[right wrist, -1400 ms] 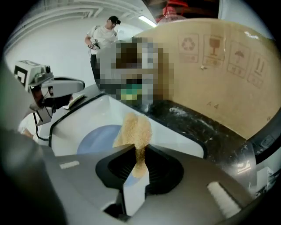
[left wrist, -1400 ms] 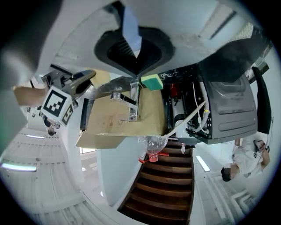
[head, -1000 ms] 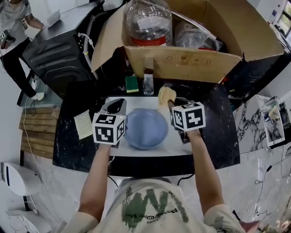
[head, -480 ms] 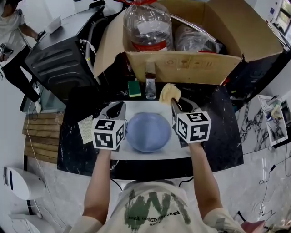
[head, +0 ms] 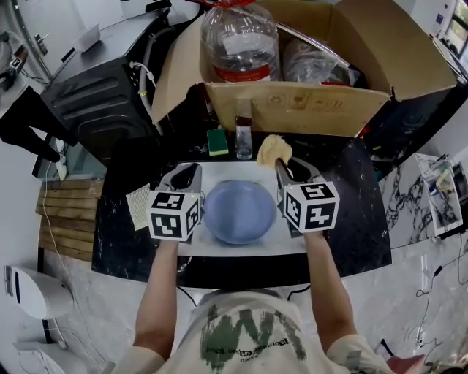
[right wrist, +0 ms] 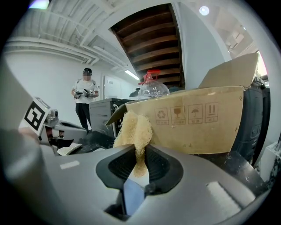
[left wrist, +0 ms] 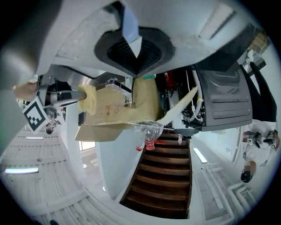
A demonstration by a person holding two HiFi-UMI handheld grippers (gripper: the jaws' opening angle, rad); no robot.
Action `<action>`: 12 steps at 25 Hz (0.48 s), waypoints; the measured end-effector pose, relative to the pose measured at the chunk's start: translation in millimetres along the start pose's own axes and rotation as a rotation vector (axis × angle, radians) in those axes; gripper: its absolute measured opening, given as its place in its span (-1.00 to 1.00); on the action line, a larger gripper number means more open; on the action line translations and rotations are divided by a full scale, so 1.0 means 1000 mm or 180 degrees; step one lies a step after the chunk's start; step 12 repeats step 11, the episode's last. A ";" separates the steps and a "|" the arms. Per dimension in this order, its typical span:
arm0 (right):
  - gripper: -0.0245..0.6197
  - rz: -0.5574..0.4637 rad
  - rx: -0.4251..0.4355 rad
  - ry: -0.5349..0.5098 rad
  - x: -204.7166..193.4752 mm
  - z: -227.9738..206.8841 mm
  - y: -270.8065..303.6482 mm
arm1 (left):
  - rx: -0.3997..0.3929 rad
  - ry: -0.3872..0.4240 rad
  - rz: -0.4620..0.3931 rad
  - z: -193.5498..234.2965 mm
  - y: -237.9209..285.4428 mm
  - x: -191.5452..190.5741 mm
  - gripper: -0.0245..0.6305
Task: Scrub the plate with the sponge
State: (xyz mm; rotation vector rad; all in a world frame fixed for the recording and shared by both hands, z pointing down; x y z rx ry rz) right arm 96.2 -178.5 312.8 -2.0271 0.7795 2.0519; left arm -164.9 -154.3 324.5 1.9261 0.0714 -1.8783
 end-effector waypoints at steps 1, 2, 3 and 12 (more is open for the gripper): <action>-0.75 -0.0001 0.0000 0.0001 0.000 0.000 0.000 | -0.0002 -0.0002 0.0003 0.000 0.000 0.000 -0.93; -0.75 -0.0002 -0.0001 0.0000 0.000 0.000 0.000 | -0.0002 -0.0007 0.0004 0.000 0.000 0.000 -0.93; -0.75 -0.0002 -0.0002 -0.0001 0.001 0.000 0.000 | -0.0001 -0.0011 0.0005 0.000 0.000 -0.001 -0.93; -0.75 -0.0004 -0.0001 -0.0017 0.001 -0.001 0.000 | -0.0004 -0.0019 0.0012 -0.002 0.002 -0.001 -0.93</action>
Point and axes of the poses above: the fingertips, and each gripper's own axes: y forward along the fingers, z to its left, x out of its top, the point moved 8 cm from there along -y, backward along the fingers, and after that the axes turned 6 degrees about -z, right-handed, at the moved point
